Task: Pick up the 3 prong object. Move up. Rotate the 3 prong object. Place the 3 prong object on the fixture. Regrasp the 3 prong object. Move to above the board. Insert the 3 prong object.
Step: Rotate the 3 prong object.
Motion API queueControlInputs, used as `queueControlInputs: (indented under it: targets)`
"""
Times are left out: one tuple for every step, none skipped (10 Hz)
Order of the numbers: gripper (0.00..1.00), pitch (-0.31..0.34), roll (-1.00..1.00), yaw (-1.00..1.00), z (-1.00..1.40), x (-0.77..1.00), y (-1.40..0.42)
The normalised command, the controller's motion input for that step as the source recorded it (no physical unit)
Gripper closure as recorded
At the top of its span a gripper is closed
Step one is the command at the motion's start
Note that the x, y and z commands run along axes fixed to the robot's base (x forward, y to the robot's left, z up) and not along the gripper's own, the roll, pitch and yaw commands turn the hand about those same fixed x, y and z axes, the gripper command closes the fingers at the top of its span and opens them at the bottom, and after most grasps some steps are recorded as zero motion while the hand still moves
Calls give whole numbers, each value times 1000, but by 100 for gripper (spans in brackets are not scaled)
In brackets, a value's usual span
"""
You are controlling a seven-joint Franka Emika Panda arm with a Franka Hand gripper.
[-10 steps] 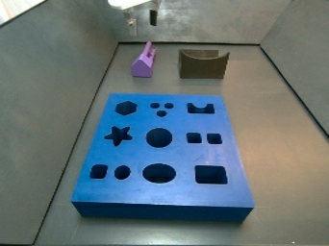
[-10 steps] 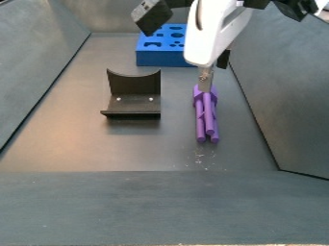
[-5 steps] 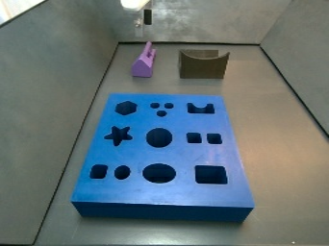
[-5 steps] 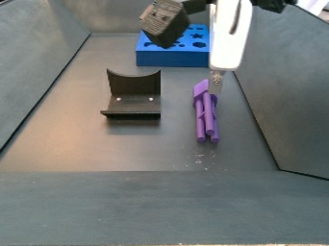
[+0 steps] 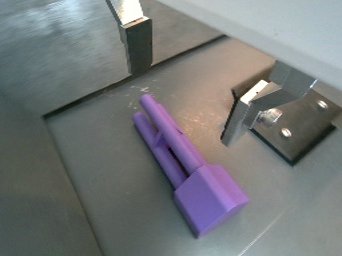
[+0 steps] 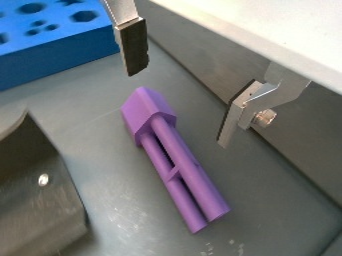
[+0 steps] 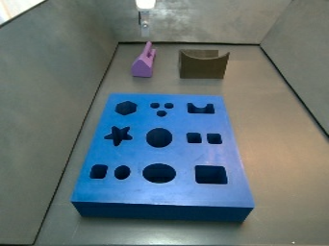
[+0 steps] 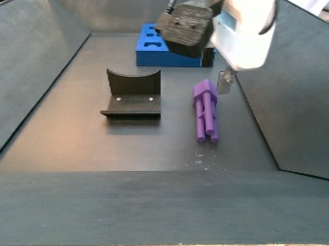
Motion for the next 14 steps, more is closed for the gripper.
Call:
queueControlInputs:
  targets:
    - [0, -1, 1, 1000, -38, 34, -1]
    - [0, -2, 1, 1000, -38, 34, -1]
    - [0, -2, 1, 1000, -38, 34, -1]
    - [0, -2, 1, 1000, -38, 34, -1]
    - [0, -2, 1, 1000, -38, 34, -1]
    - [0, -2, 2, 1000, -37, 34, -1]
    - [0, -2, 2, 1000, -38, 34, -1]
    - [0, -2, 2, 1000, -37, 34, -1]
    - [0, -3, 2, 1000, -37, 35, -1]
    - [0, -3, 2, 1000, -37, 35, 0]
    - [0, -3, 2, 1000, -37, 35, -1]
    - [0, -4, 3, 1000, -37, 35, -1]
    - [0, -4, 3, 1000, -37, 35, -1]
    - [0, -5, 4, 1000, -37, 35, -1]
